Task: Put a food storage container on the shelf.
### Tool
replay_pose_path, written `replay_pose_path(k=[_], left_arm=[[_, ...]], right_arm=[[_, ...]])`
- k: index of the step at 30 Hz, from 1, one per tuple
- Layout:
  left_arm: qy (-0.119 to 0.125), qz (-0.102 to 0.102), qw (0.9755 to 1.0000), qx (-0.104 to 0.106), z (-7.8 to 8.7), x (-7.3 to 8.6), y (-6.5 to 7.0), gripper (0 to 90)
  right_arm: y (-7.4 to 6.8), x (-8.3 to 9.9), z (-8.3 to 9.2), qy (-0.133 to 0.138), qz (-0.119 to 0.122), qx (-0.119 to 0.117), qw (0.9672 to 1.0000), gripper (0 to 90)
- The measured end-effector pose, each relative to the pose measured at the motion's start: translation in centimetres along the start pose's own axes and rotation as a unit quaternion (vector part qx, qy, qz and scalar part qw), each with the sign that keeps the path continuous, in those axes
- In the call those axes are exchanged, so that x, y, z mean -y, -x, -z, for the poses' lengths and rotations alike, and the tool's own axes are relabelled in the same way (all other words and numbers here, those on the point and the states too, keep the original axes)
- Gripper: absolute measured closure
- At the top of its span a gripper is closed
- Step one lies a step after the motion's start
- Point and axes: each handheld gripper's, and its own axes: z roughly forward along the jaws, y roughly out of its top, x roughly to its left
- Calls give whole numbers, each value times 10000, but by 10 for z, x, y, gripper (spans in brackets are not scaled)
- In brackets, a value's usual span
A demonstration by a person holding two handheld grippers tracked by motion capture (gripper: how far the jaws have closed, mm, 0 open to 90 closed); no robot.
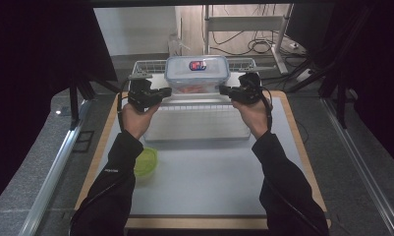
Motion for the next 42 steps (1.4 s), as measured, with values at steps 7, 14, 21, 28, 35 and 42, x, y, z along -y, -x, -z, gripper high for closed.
replay_pose_path(k=[7,14,21,28,35,42], left_arm=[[48,-99,9998,154,7,3,8,799],[61,-338,9991,244,19,16,21,598],[113,-557,9980,288,32,34,34,377],[203,-575,9975,343,40,61,46,227],[181,-577,9974,383,48,82,55,135],[183,-626,9970,414,56,99,63,87]], right_arm=[[-4,1,4,29,15,-59,10000,850],[-16,10,15,7,190,-133,9997,660],[-25,21,26,40,405,-151,9991,442],[-36,39,34,-7,694,-92,9975,307],[-41,61,42,14,718,-160,9973,204],[-42,80,50,3,701,-295,9971,139]])
